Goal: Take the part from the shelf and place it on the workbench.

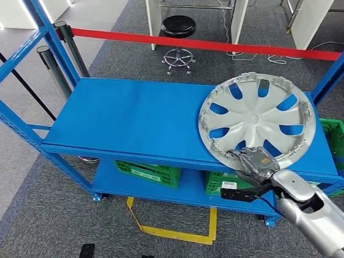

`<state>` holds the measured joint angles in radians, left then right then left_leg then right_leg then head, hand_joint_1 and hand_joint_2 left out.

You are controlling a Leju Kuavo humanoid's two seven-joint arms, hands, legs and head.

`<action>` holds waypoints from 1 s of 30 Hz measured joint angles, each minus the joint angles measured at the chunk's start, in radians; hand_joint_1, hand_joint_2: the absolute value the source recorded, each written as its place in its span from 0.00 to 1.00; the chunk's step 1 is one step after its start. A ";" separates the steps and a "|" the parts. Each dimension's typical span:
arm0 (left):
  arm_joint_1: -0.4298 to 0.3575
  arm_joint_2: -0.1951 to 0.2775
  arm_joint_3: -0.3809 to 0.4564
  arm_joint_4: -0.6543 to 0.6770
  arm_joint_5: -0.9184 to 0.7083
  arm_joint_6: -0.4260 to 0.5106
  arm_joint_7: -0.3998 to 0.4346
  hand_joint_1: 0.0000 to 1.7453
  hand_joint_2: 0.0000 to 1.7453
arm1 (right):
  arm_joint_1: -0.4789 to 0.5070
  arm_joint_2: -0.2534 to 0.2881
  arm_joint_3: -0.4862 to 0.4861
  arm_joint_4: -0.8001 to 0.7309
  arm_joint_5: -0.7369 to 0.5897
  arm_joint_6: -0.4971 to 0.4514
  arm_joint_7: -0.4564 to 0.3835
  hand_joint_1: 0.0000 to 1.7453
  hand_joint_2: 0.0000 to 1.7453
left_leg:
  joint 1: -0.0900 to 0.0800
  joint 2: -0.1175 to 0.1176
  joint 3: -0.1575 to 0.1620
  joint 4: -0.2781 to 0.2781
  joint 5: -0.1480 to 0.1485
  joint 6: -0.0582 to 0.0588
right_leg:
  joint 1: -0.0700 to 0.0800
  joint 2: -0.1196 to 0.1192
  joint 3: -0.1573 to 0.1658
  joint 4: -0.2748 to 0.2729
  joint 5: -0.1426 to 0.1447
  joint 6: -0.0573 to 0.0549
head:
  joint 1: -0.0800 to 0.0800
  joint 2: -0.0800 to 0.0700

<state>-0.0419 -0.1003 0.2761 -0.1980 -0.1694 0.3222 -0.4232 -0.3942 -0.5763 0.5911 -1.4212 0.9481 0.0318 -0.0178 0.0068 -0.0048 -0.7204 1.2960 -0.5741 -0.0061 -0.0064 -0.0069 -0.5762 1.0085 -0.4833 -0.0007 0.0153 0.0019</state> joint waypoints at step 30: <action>-0.025 -0.031 0.050 0.000 -0.044 0.029 0.018 0.00 1.00 | 0.460 -0.073 -0.226 -0.465 0.119 -0.185 -0.025 1.00 1.00 | -0.003 -0.001 0.006 0.014 -0.022 -0.002 | -0.012 0.005 0.002 0.022 -0.019 0.008 | 0.001 0.000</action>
<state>-0.0665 -0.1311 0.3258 -0.1980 -0.2133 0.3512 -0.4057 0.0657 -0.6494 0.3654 -1.8858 1.0671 -0.1535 -0.0424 0.0034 -0.0060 -0.7148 1.3105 -0.5962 -0.0085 -0.0188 -0.0014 -0.5742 1.0303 -0.5024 0.0069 0.0162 0.0020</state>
